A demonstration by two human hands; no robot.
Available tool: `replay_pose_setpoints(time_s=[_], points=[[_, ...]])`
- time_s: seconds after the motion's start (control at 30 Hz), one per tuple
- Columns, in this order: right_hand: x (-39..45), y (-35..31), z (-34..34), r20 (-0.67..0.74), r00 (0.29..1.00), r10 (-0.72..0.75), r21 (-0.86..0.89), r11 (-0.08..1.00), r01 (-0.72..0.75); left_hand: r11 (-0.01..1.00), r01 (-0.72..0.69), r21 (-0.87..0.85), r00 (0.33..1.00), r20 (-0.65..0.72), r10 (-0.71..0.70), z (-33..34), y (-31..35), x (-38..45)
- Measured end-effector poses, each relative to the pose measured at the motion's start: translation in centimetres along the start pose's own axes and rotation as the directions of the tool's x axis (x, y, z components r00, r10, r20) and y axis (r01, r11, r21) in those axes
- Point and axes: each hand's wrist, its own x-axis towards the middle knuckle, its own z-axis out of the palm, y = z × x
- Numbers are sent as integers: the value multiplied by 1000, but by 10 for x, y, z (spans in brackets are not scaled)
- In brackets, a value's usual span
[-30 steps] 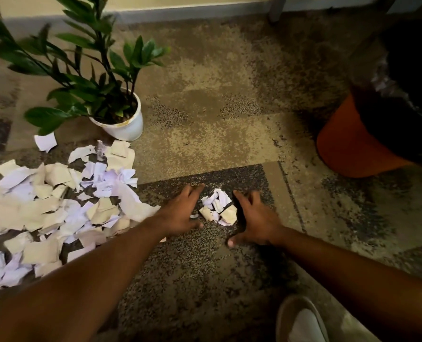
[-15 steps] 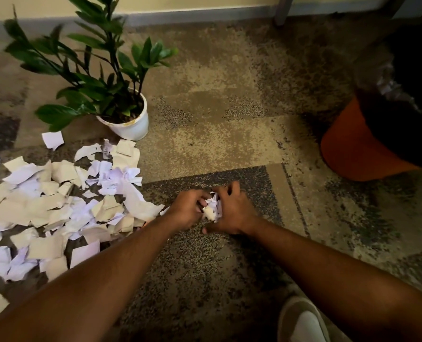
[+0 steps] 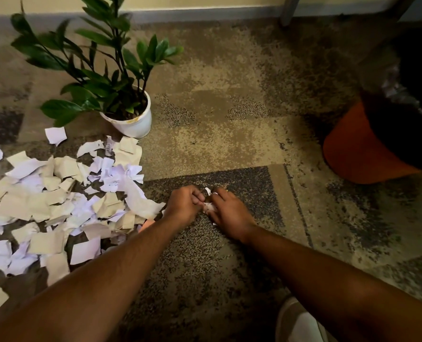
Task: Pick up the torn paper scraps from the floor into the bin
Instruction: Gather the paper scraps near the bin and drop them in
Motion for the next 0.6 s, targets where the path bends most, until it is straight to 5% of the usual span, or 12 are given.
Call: replay_pose_setpoints(time_s=[0.17, 0.33, 0.47, 0.6], points=[[4, 14, -2, -80, 997, 2, 72, 997, 4, 998, -38, 46, 999, 11, 38, -1, 2, 1], [16, 34, -21, -162, 948, 275, 342, 917, -208, 955, -192, 225, 980, -16, 201, 3, 3, 5], [23, 41, -48, 112, 888, 447, 732, 567, -378, 911, -253, 326, 967, 81, 240, 11, 11, 8], [22, 57, -64, 164, 839, 519, 868, 328, -373, 873, -285, 397, 958, 162, 238, 14, 17, 12]])
